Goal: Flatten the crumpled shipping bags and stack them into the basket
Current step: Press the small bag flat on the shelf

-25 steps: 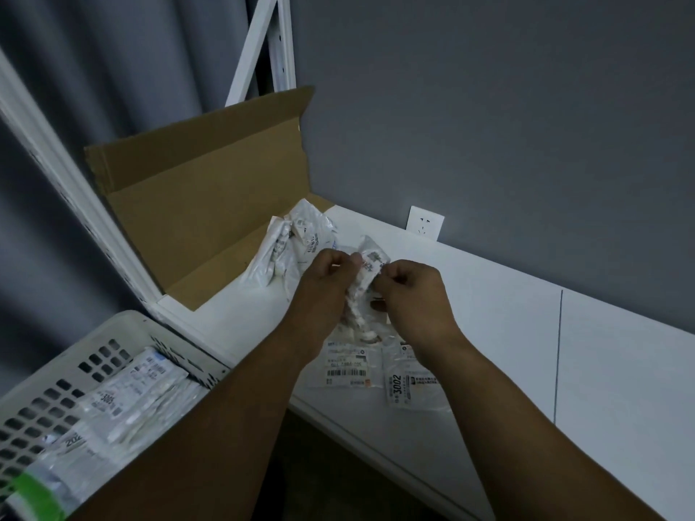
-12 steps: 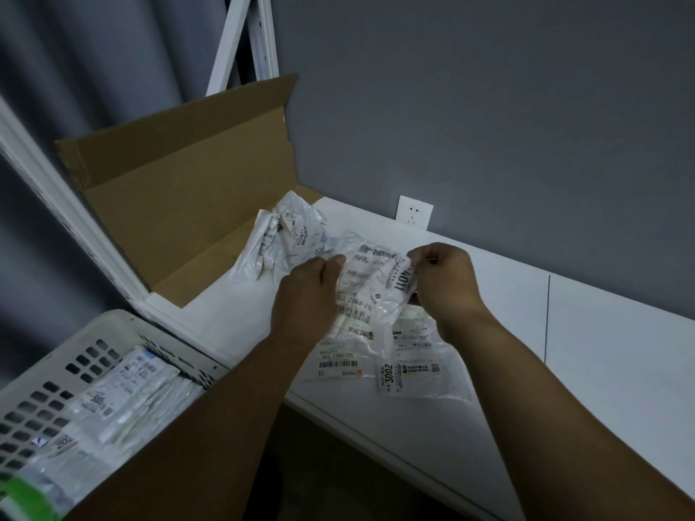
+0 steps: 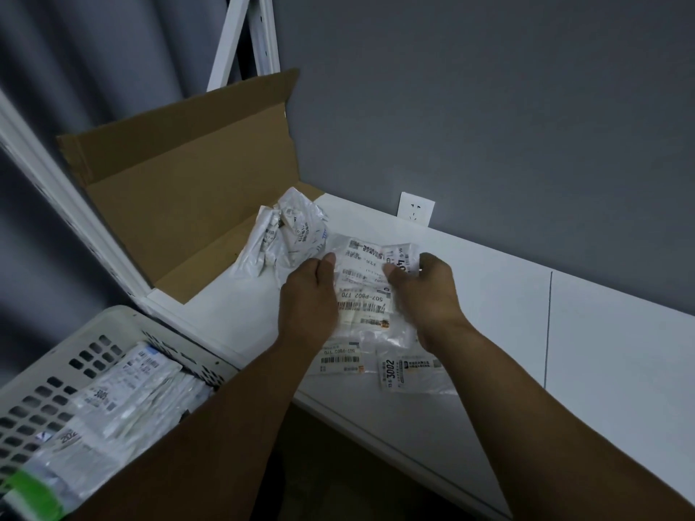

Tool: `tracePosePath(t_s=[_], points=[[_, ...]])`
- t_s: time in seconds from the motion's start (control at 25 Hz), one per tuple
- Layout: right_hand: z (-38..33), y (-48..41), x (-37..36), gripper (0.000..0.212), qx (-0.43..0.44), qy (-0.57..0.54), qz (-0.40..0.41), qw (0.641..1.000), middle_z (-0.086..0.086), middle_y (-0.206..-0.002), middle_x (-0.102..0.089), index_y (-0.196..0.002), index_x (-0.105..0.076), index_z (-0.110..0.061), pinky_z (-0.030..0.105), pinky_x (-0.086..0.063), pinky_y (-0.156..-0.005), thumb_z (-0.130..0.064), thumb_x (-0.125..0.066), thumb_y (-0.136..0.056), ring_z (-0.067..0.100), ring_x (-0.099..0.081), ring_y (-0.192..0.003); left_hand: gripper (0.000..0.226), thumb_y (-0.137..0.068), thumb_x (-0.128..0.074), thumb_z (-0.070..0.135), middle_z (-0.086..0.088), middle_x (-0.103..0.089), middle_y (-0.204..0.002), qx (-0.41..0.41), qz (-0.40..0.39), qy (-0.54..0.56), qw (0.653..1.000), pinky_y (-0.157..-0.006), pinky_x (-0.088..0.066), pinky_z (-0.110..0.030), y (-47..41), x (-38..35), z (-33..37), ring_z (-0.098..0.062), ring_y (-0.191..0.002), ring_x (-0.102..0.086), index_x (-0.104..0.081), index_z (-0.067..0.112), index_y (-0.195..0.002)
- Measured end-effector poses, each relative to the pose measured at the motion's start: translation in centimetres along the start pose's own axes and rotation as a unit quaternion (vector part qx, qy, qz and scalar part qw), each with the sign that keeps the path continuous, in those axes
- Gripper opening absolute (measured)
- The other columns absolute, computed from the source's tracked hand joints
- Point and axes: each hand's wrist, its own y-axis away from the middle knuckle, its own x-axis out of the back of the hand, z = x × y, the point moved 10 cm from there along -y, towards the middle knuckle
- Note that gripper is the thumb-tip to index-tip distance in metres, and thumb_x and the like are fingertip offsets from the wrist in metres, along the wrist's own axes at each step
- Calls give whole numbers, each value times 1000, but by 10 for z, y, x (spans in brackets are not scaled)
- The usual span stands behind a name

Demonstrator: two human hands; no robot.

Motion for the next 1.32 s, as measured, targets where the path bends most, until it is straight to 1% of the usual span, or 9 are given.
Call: tracePosePath(t_s=[0.2, 0.32, 0.56, 0.72, 0.84, 0.96, 1.08, 1.2, 1.32], points=[[1, 1, 3, 38, 2, 47, -10, 999, 5, -87, -73, -91, -64, -8, 45, -60, -76, -46, -66, -92, 25, -71, -79, 42, -104, -38, 41, -8, -61, -78, 30, 26, -1, 999, -70, -49, -36, 0, -2, -12, -27, -79, -61, -54, 11, -80], [10, 6, 0, 30, -41, 56, -77, 995, 6, -82, -76, -82, -66, -2, 33, -60, -60, -29, -79, -86, 20, -71, -66, 38, -105, -38, 39, -10, -63, -91, 55, 32, 40, 997, -80, -51, -38, -1, -7, -16, -27, -89, -62, -56, 8, -93], [1, -4, 20, 33, 32, 85, -40, 995, 25, -86, -71, -82, -60, 11, 25, -48, -42, -18, -66, -96, 27, -61, -60, 15, -98, -52, 21, -12, -65, -110, 121, 46, 39, 991, -92, -51, -40, -5, -5, -28, -28, -103, -62, -58, 10, -106], [-4, -3, 11, 28, 90, 186, -114, 972, 23, -79, -71, -81, -70, 2, 27, -46, -45, -22, -68, -95, 25, -59, -54, 72, -78, -71, 9, 2, -48, -146, -5, -16, 31, 999, -109, -41, -37, -18, -2, 5, -16, -132, -46, -43, 25, -143], [-13, 4, 8, 29, 119, 160, -151, 968, 28, -82, -68, -82, -72, 6, 34, -48, -55, -22, -76, -88, 30, -58, -58, 47, -78, -75, 10, -8, -68, -120, -4, -155, 65, 986, -97, -52, -44, -14, -30, 8, -21, -109, -64, -63, 14, -124], [-10, -5, 30, 32, 76, 79, -68, 992, 14, -85, -74, -88, -73, -5, 36, -59, -66, -33, -85, -79, 26, -70, -73, 13, -87, -71, 12, -10, -64, -75, 11, -80, 84, 993, -72, -53, -36, -14, -21, 0, -19, -70, -59, -62, 4, -81], [22, -7, 35, 63, -80, 18, -82, 993, 10, -101, -76, -109, -65, -9, 46, -62, -81, -52, -87, -68, 28, -74, -92, 13, -90, -69, 18, -6, -70, -93, 139, 28, 165, 976, -77, -55, -37, -13, -12, -35, -22, -86, -68, -66, 6, -93], [41, 0, 30, 33, -152, -50, -120, 980, 14, -102, -76, -101, -65, 0, 40, -63, -75, -22, -81, -83, 25, -76, -86, 9, -92, -65, 10, -14, -72, -100, 274, 7, 297, 915, -84, -57, -45, 6, -38, -56, -26, -83, -70, -66, 7, -100], [55, -13, 61, 10, -137, -116, 6, 984, 19, -102, -75, -101, -63, 0, 47, -62, -79, -2, -68, -92, 31, -74, -89, 23, -88, -68, 3, -16, -71, -104, 295, -113, 210, 925, -77, -57, -32, 25, -64, -52, -24, -80, -68, -68, -1, -111]])
